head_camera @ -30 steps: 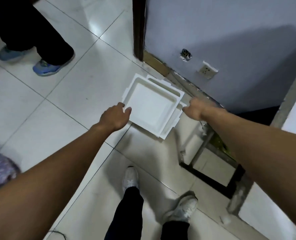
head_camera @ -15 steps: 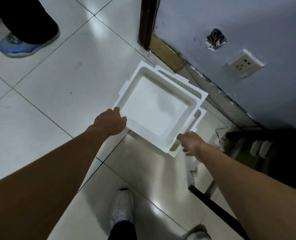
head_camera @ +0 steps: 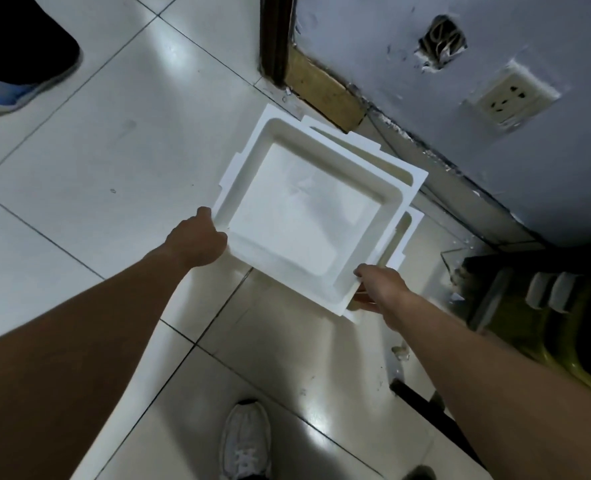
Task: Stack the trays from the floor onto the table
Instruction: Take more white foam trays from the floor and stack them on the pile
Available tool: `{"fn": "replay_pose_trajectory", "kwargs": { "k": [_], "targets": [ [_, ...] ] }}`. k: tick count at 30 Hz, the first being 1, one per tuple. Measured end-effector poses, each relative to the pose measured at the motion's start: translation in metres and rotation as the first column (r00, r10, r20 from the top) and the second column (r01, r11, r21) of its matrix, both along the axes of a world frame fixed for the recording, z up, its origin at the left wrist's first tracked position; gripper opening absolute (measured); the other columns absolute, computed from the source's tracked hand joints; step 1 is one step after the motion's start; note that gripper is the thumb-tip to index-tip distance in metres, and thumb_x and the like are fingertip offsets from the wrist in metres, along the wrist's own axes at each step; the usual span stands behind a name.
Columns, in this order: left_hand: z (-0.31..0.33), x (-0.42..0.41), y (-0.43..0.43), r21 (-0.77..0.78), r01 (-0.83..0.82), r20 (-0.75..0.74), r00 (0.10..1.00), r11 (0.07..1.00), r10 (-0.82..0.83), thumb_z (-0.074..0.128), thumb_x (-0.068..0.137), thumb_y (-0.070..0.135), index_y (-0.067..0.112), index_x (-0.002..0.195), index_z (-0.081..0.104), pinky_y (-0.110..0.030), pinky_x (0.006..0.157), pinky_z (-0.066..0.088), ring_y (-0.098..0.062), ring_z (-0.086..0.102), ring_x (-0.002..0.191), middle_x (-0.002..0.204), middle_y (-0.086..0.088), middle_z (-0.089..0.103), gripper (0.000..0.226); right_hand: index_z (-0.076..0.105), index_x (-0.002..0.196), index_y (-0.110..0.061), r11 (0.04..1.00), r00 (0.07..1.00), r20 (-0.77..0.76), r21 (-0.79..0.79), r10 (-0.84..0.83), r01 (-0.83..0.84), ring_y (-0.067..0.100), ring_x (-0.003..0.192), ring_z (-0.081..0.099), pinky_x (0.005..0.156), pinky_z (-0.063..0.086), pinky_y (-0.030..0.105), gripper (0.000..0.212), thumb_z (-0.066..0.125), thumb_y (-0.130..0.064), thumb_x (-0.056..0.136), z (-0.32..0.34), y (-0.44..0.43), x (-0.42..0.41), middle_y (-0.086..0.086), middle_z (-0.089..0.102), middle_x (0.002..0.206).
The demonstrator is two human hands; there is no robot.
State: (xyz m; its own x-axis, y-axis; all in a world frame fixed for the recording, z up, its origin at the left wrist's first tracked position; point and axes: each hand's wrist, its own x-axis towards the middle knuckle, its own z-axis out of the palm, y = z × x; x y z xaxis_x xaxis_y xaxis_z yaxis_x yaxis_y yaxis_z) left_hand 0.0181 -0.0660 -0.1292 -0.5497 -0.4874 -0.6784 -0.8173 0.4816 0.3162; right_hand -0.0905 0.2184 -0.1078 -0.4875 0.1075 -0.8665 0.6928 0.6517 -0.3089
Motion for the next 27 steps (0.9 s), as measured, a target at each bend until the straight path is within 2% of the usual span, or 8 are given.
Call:
{"fn": "replay_pose_trajectory", "kwargs": {
  "k": [4, 6, 9, 12, 14, 17, 22, 27],
  "targets": [
    [0.010, -0.002, -0.005, 0.015, -0.024, -0.008, 1.000, 1.000, 0.024, 0.054, 0.093, 0.015, 0.005, 0.134, 0.044, -0.035, 0.083, 0.041, -0.033, 0.051, 0.100, 0.124, -0.018, 0.058, 0.044, 0.063, 0.102, -0.008, 0.998, 0.999, -0.026, 0.058, 0.028, -0.026, 0.031, 0.096, 0.068, 0.085, 0.053, 0.038, 0.020, 0.051, -0.021, 0.092, 0.007, -0.003, 0.001, 0.014, 0.072, 0.098],
    [0.019, -0.005, -0.009, 0.003, -0.033, -0.025, 0.999, 0.999, 0.033, 0.056, 0.091, 0.013, 0.005, 0.130, 0.046, -0.035, 0.081, 0.042, -0.031, 0.050, 0.097, 0.118, -0.017, 0.059, 0.040, 0.062, 0.096, -0.007, 0.998, 0.999, -0.037, 0.066, 0.018, -0.016, 0.030, 0.087, 0.064, 0.075, 0.047, 0.035, 0.019, 0.050, -0.021, 0.090, 0.012, -0.005, 0.000, 0.012, 0.068, 0.094],
    [0.034, -0.010, -0.013, -0.033, -0.068, -0.074, 0.995, 0.997, 0.066, 0.058, 0.089, 0.009, 0.005, 0.121, 0.048, -0.034, 0.077, 0.041, -0.031, 0.051, 0.093, 0.105, -0.014, 0.059, 0.033, 0.062, 0.095, -0.008, 0.997, 1.000, -0.017, 0.082, 0.014, -0.012, 0.026, 0.080, 0.055, 0.073, 0.042, 0.034, 0.018, 0.048, -0.018, 0.088, 0.022, -0.008, -0.004, 0.012, 0.067, 0.082],
    [0.048, -0.017, -0.015, -0.072, -0.108, -0.125, 0.987, 0.992, 0.098, 0.057, 0.088, 0.007, 0.006, 0.115, 0.048, -0.034, 0.074, 0.040, -0.031, 0.050, 0.090, 0.090, -0.007, 0.054, 0.029, 0.065, 0.105, 0.000, 0.995, 0.999, -0.019, 0.092, 0.032, -0.030, 0.026, 0.079, 0.057, 0.074, 0.045, 0.034, 0.029, 0.049, -0.018, 0.088, 0.031, -0.007, -0.009, 0.013, 0.066, 0.086],
    [0.056, -0.021, -0.016, -0.068, -0.140, -0.157, 0.979, 0.988, 0.128, 0.055, 0.088, 0.007, 0.008, 0.112, 0.048, -0.033, 0.073, 0.040, -0.031, 0.050, 0.090, 0.083, -0.001, 0.048, 0.025, 0.064, 0.101, -0.002, 0.995, 0.998, -0.027, 0.089, 0.050, -0.047, 0.026, 0.079, 0.058, 0.078, 0.051, 0.037, 0.022, 0.052, -0.017, 0.089, 0.037, -0.008, -0.011, 0.012, 0.063, 0.088],
    [0.066, -0.024, -0.017, -0.066, -0.155, -0.170, 0.975, 0.986, 0.142, 0.055, 0.087, 0.009, 0.010, 0.109, 0.048, -0.033, 0.072, 0.039, -0.030, 0.049, 0.093, 0.091, -0.005, 0.051, 0.023, 0.059, 0.093, -0.005, 0.996, 0.998, -0.020, 0.069, 0.059, -0.057, 0.026, 0.079, 0.060, 0.077, 0.053, 0.035, 0.011, 0.052, -0.013, 0.092, 0.045, -0.009, -0.013, 0.011, 0.061, 0.086],
    [0.076, -0.023, -0.018, -0.060, -0.203, -0.169, 0.967, 0.977, 0.191, 0.055, 0.086, 0.011, 0.010, 0.109, 0.050, -0.033, 0.073, 0.040, -0.032, 0.050, 0.097, 0.108, -0.014, 0.056, 0.024, 0.062, 0.100, -0.004, 0.998, 0.998, 0.010, 0.040, 0.056, -0.057, 0.028, 0.081, 0.065, 0.064, 0.052, 0.030, 0.017, 0.052, -0.017, 0.095, 0.060, -0.006, -0.012, 0.013, 0.065, 0.090],
    [0.098, -0.024, -0.013, -0.061, -0.217, -0.180, 0.962, 0.974, 0.203, 0.055, 0.087, 0.010, 0.008, 0.113, 0.051, -0.033, 0.072, 0.040, -0.032, 0.050, 0.095, 0.108, -0.013, 0.055, 0.026, 0.063, 0.103, -0.005, 0.996, 0.997, -0.002, 0.056, 0.076, -0.075, 0.026, 0.080, 0.067, 0.075, 0.054, 0.034, 0.019, 0.051, -0.017, 0.094, 0.082, -0.004, -0.014, 0.013, 0.070, 0.094]
  ]
}}
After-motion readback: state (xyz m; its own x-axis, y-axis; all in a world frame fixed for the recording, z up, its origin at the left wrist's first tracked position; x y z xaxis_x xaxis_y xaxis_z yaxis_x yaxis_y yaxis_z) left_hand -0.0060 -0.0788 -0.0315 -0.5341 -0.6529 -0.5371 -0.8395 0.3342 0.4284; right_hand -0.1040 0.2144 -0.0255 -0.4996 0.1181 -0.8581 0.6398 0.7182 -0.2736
